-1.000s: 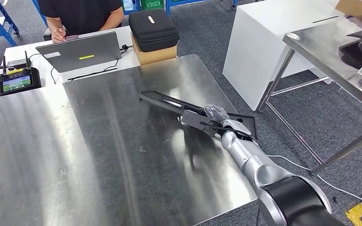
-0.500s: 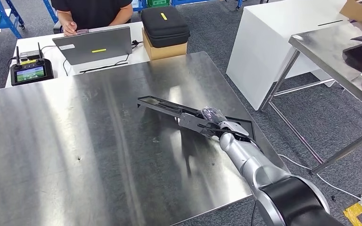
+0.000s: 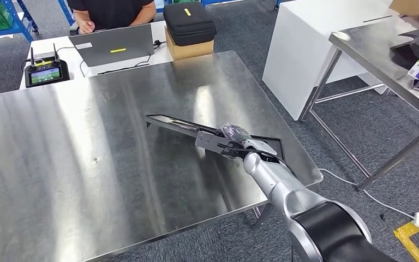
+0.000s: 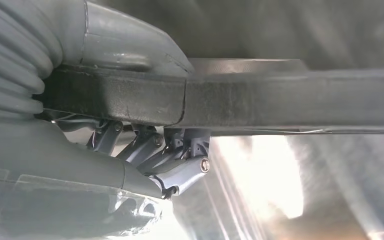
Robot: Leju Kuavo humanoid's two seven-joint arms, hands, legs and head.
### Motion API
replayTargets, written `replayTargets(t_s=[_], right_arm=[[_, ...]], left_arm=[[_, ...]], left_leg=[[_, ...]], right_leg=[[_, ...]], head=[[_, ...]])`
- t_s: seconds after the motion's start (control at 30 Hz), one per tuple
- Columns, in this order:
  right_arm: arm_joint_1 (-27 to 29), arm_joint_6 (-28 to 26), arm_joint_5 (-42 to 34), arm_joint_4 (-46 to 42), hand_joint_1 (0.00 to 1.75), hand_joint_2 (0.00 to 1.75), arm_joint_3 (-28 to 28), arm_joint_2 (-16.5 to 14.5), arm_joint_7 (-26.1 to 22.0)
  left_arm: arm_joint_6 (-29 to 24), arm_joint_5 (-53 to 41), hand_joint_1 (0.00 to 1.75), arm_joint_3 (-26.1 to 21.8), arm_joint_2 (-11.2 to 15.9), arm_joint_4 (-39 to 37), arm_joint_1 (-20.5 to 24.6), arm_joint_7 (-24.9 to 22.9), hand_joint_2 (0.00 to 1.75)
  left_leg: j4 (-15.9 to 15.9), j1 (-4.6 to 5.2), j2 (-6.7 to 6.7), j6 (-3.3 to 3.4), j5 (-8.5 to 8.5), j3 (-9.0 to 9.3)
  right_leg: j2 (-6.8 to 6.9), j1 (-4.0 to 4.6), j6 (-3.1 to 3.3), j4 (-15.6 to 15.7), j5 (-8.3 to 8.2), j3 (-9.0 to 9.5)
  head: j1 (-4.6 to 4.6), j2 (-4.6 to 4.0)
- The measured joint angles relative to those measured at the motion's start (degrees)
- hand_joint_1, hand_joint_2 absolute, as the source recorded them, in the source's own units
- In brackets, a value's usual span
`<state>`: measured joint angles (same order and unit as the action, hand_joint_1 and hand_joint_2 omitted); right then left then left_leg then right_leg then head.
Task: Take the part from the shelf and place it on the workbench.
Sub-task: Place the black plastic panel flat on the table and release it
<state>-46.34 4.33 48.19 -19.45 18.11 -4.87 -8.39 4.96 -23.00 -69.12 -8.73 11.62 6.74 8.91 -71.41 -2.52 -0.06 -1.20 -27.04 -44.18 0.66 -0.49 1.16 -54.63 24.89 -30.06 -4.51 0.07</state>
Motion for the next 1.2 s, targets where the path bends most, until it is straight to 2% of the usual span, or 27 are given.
replayTargets(t_s=[0.03, 0.07, 0.13, 0.17, 0.2, 0.27, 0.33, 0.4, 0.5, 0.53, 0.57, 0.6, 0.63, 0.67, 0.7, 0.73, 0.8, 0.83, 0.87, 0.9, 0.97, 1.0, 1.03, 1.07, 1.1, 1.17, 1.2], right_arm=[[0.1, 0.0, 0.1, 0.0, 1.75, 1.75, 0.0, 0.0, 0.0], [0.0, 0.0, 0.1, 0.0, 1.75, 1.75, 0.1, 0.0, 0.1], [-0.6, 0.2, 0.1, -0.1, 1.75, 1.75, 0.1, 0.1, 0.1], [-0.9, 0.4, 0.0, -0.2, 1.75, 1.75, 0.1, 0.0, 0.1], [-0.9, 0.6, -0.1, -0.2, 1.75, 1.75, 0.1, -0.1, 0.1], [-0.3, 0.9, -0.2, -0.3, 1.75, 1.75, 0.1, -0.3, 0.0], [0.3, 1.0, -0.2, -0.1, 1.75, 1.75, 0.1, -0.2, -0.1], [0.3, 1.0, -0.2, -0.1, 1.75, 1.75, 0.1, -0.1, -0.1], [0.3, 1.0, -0.2, -0.1, 1.75, 1.75, 0.1, 0.0, -0.1], [0.2, 1.0, -0.2, -0.1, 1.75, 1.75, 0.1, 0.0, -0.1], [0.1, 1.0, -0.1, -0.1, 1.75, 1.75, 0.2, 0.1, -0.1], [0.0, 1.0, -0.1, -0.1, 1.75, 1.75, 0.3, 0.2, -0.2], [-0.3, 1.0, 0.0, -0.1, 1.75, 1.75, 0.4, 0.2, -0.3], [-0.6, 1.0, 0.0, -0.1, 1.75, 1.75, 0.6, 0.2, -0.3], [-0.7, 1.0, 0.0, -0.2, 1.75, 1.75, 0.7, 0.1, -0.4], [-0.5, 1.0, -0.1, -0.2, 1.75, 1.75, 0.7, 0.0, -0.4], [0.1, 1.1, -0.1, -0.2, 1.75, 1.75, 0.9, -0.3, -0.4], [0.2, 1.1, -0.1, -0.2, 1.75, 1.75, 0.9, -0.5, -0.5], [0.2, 1.1, -0.1, -0.1, 1.75, 1.75, 1.0, -0.8, -0.5], [0.2, 1.1, -0.2, -0.1, 1.75, 1.75, 1.0, -1.1, -0.6], [0.1, 1.1, -0.2, -0.1, 1.75, 1.75, 1.0, -1.4, -0.6], [0.2, 1.0, -0.2, -0.1, 1.75, 1.75, 1.0, -1.5, -0.6], [0.3, 1.0, -0.1, -0.1, 1.75, 1.75, 1.0, -1.5, -0.6], [0.4, 0.9, -0.1, -0.1, 1.75, 1.75, 1.0, -1.5, -0.6], [0.5, 0.9, -0.1, -0.1, 1.75, 1.75, 1.0, -1.4, -0.6], [0.3, 0.8, 0.0, -0.1, 1.75, 1.75, 1.0, -1.4, -0.5], [0.1, 0.7, 0.0, -0.1, 1.75, 1.75, 1.0, -1.4, -0.4]], left_arm=[[-0.1, 0.0, 0.0, 0.0, 0.1, 0.0, 0.0, -0.1, 1.75], [-0.3, 0.0, 0.0, 0.0, 0.2, 0.0, 0.0, -0.2, 1.75], [-0.8, 0.0, 0.0, 0.0, 0.3, 0.0, 0.3, -0.4, 1.75], [-1.0, 0.0, 0.0, 0.0, 0.3, 0.0, 0.5, -0.6, 1.75], [-1.3, 0.0, 0.0, 0.0, 0.3, 0.1, 0.8, -0.8, 1.75], [-1.9, 0.0, 0.0, 0.0, 0.2, 0.1, 1.1, -1.1, 1.75], [-2.3, 0.1, 0.0, 0.0, -0.1, 0.1, 1.0, -1.3, 1.75], [-2.5, 0.1, 0.0, 0.0, -0.3, 0.1, 1.0, -1.5, 1.75], [-2.5, 0.2, 0.0, 0.0, -0.3, 0.1, 1.0, -1.5, 1.75], [-2.6, 0.2, 0.0, -0.1, -0.3, 0.1, 1.1, -1.5, 1.75], [-2.7, 0.2, 0.0, -0.1, -0.3, 0.1, 1.0, -1.5, 1.75], [-2.8, 0.2, 0.0, -0.1, -0.4, 0.1, 0.9, -1.6, 1.75], [-2.9, 0.2, 0.0, -0.1, -0.5, 0.1, 0.8, -1.7, 1.75], [-2.9, 0.2, 0.0, -0.1, -0.7, 0.1, 0.6, -1.7, 1.75], [-2.9, 0.3, 0.0, -0.1, -0.8, 0.1, 0.6, -1.7, 1.75], [-2.9, 0.3, 0.0, -0.1, -0.9, 0.1, 0.6, -1.7, 1.75], [-2.9, 0.3, 0.0, -0.1, -1.0, 0.1, 0.4, -1.8, 1.75], [-2.9, 0.3, 0.0, -0.1, -1.0, 0.1, 0.2, -1.8, 1.75], [-3.0, 0.3, 0.0, -0.1, -1.0, 0.1, 0.0, -1.8, 1.75], [-3.0, 0.3, 0.0, -0.1, -1.0, 0.1, -0.1, -1.8, 1.75], [-3.0, 0.3, 0.0, -0.1, -1.0, 0.1, 0.0, -1.8, 1.75], [-3.0, 0.3, 0.0, -0.1, -0.9, 0.1, 0.0, -1.8, 1.75], [-3.0, 0.3, 0.0, -0.1, -0.8, 0.1, -0.1, -1.8, 1.75], [-3.1, 0.3, 0.0, -0.2, -0.7, 0.1, -0.1, -1.7, 1.75], [-3.3, 0.3, 0.0, -0.2, -0.6, 0.1, -0.2, -1.7, 1.75], [-3.9, 0.2, 0.0, -0.2, -0.6, 0.1, -0.2, -1.9, 1.75], [-4.2, 0.1, 0.0, -0.2, -0.6, 0.1, 0.0, -2.1, 1.75]], left_leg=[[-1.0, -0.29, 0.07, -0.31, 0.62, 1.02], [0.4, -0.54, 0.15, -0.57, 1.68, 3.42], [6.5, -0.78, 0.22, -0.96, 1.15, 9.37], [8.9, -0.7, 0.1, -0.66, 0.37, 10.99], [10.4, -0.49, -0.07, -0.05, -0.65, 11.49], [11.0, -0.02, -0.35, 1.72, -0.53, 10.59], [12.1, 0.17, -0.12, 2.99, 0.74, 10.22], [12.6, 0.17, 0.14, 3.53, 1.88, 10.05], [12.7, 0.19, 0.16, 3.56, 1.95, 9.98], [12.7, 0.29, 0.2, 3.75, 2.49, 9.47], [12.7, 0.68, 0.25, 4.06, 3.59, 8.31], [12.7, 1.25, 0.24, 4.38, 4.99, 6.96], [12.7, 1.82, 0.17, 4.65, 6.55, 5.58], [12.6, 2.37, -0.05, 4.66, 7.7, 4.59], [12.6, 2.63, -0.25, 4.49, 8.48, 4.24], [12.8, 2.6, -0.42, 4.22, 9.1, 4.11], [13.5, 2.42, -0.6, 3.43, 10.27, 3.85], [13.5, 2.24, -0.64, 2.94, 9.98, 3.5], [12.9, 2.12, -0.61, 2.37, 8.72, 2.9], [11.0, 1.93, -0.52, 1.84, 6.19, 2.02], [4.0, 1.48, -0.31, 0.84, -0.01, 0.1], [0.0, 1.16, -0.21, 0.45, -1.94, -0.52], [-2.9, 0.83, -0.12, 0.12, -2.4, -0.44], [-4.1, 0.48, -0.02, -0.22, -1.72, 0.63], [-3.2, 0.13, 0.08, -0.56, -0.7, 2.81], [2.9, -0.56, 0.22, -1.15, -0.44, 9.75], [6.3, -0.73, 0.23, -1.02, -1.41, 12.55]], right_leg=[[0.14, -0.21, -0.38, -0.5, -0.48, -0.89], [0.25, -0.45, -0.69, -1.1, -0.72, -1.68], [0.33, -0.72, -1.39, -2.6, -1.01, -3.38], [0.29, -0.62, -1.81, -3.1, -1.11, -4.21], [0.25, -0.4, -2.3, -3.4, -1.25, -4.88], [0.2, -0.05, -3.32, -2.9, -1.74, -5.25], [0.1, -0.09, -3.87, -3.0, -1.72, -5.43], [-0.02, -0.16, -3.9, -3.6, -1.27, -5.84], [-0.04, -0.16, -3.83, -3.8, -1.03, -5.98], [-0.14, -0.14, -3.33, -6.5, 1.11, -7.27], [-0.26, -0.02, -3.09, -10.7, 3.89, -8.1], [-0.42, 0.39, -2.6, -12.0, 6.31, -6.23], [-0.59, 0.9, -1.72, -11.9, 9.06, -3.33], [-0.72, 1.49, -1.33, -8.9, 9.37, 0.84], [-0.84, 1.85, -0.72, -4.3, 8.85, 4.45], [-0.9, 1.96, -0.37, -2.6, 8.5, 5.37], [-0.83, 1.61, -0.12, -1.7, 6.64, 4.97], [-0.72, 1.38, 0.05, -1.4, 5.68, 4.58], [-0.64, 1.05, 0.23, -1.1, 4.62, 3.94], [-0.57, 0.68, 0.34, -0.9, 3.52, 3.21], [-0.49, 0.39, 0.36, -0.9, 1.9, 1.36], [-0.41, 0.21, 0.22, -1.0, 1.2, 0.5], [-0.31, -0.01, -0.06, -1.0, 0.63, -0.36], [-0.23, -0.27, -0.39, -1.1, 0.17, -1.07], [-0.18, -0.56, -0.73, -1.3, -0.16, -1.63], [-0.19, -0.79, -1.56, -2.0, -0.68, -2.71], [-0.22, -0.68, -2.04, -2.5, -0.85, -3.38]], head=[[0.02, 0.0], [0.03, 0.0], [0.12, 0.0], [0.16, 0.0], [0.24, 0.0], [0.24, 0.0], [0.17, 0.0], [0.12, 0.0], [0.13, 0.0], [0.12, 0.0], [0.12, 0.0], [0.1, 0.0], [0.14, 0.0], [0.16, 0.0], [0.23, 0.0], [0.32, 0.0], [0.38, 0.0], [0.38, 0.0], [0.36, 0.0], [0.45, 0.0], [0.61, 0.0], [0.68, 0.0], [0.68, 0.0], [0.69, 0.0], [0.68, 0.0], [0.8, 0.0], [0.89, 0.0]])
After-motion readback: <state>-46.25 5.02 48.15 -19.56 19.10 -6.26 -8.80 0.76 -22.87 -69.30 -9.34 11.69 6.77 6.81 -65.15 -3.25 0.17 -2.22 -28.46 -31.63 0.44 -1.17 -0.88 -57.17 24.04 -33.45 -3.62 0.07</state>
